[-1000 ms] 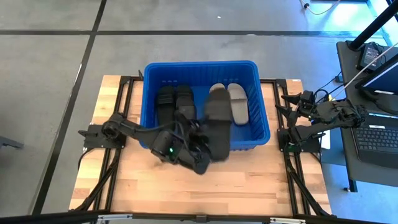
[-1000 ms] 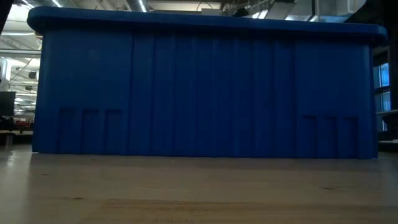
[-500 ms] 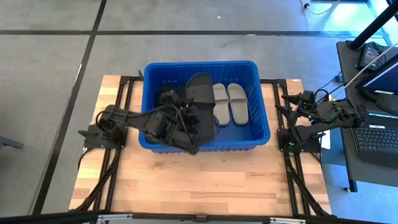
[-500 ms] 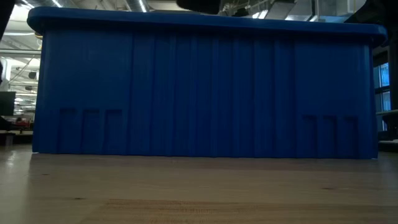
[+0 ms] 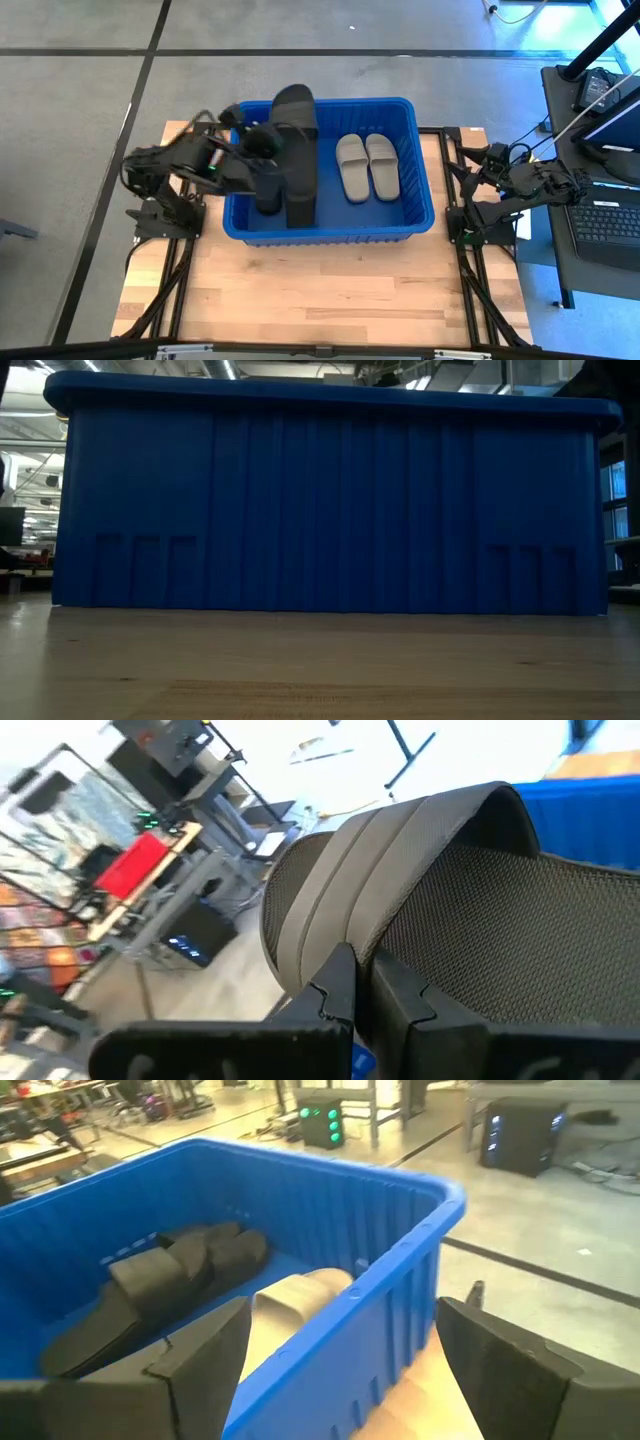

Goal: Pick and place slides into bin
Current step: Put the black slipper into the blue container

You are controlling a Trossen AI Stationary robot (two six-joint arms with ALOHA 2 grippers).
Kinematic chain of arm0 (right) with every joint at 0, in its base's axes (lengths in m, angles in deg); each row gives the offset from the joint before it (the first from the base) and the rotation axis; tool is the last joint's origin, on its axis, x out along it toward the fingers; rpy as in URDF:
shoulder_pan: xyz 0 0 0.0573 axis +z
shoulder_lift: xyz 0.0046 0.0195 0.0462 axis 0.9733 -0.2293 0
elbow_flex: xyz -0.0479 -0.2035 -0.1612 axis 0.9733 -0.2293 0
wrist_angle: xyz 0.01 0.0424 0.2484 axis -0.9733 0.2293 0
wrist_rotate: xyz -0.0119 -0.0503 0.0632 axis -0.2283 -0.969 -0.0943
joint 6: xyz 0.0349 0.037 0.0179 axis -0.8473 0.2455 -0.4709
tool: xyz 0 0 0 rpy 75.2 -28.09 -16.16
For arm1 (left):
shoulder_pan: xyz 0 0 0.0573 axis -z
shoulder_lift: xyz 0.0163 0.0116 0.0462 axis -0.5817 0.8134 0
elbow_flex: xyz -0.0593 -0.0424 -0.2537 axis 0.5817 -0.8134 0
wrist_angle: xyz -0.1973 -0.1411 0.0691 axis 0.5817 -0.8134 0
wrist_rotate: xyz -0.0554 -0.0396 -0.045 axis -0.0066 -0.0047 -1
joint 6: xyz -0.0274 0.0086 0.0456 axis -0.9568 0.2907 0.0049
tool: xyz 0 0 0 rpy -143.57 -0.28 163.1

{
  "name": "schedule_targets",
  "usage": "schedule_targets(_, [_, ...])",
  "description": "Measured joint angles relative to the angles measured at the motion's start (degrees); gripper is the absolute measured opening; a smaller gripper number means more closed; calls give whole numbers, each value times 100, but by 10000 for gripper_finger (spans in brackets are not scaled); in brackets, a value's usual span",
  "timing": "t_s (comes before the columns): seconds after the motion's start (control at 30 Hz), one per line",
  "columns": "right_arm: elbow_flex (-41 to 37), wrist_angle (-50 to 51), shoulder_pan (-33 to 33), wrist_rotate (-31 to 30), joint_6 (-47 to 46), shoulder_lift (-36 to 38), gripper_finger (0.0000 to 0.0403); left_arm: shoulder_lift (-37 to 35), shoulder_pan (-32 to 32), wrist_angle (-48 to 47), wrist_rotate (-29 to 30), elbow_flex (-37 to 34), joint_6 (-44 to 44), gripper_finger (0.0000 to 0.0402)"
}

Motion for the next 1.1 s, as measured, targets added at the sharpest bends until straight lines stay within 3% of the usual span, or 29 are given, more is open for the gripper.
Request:
schedule_targets(0.43, [0,-17,-3,-381,-31,0,320,-942,-442,0,-766,-10,323,3])
schedule_targets(0.53, [0,-31,-4,-507,-38,0,320,-1140,-601,7,-813,-287,297,3])
schedule_targets(0.83, [0,-29,-4,-817,-46,0,320,-2245,-909,110,-1207,-2421,-517,3])
schedule_targets(1.1, [0,-28,-4,-1082,-49,0,320,-3198,-981,1691,-1356,-4616,-468,3])
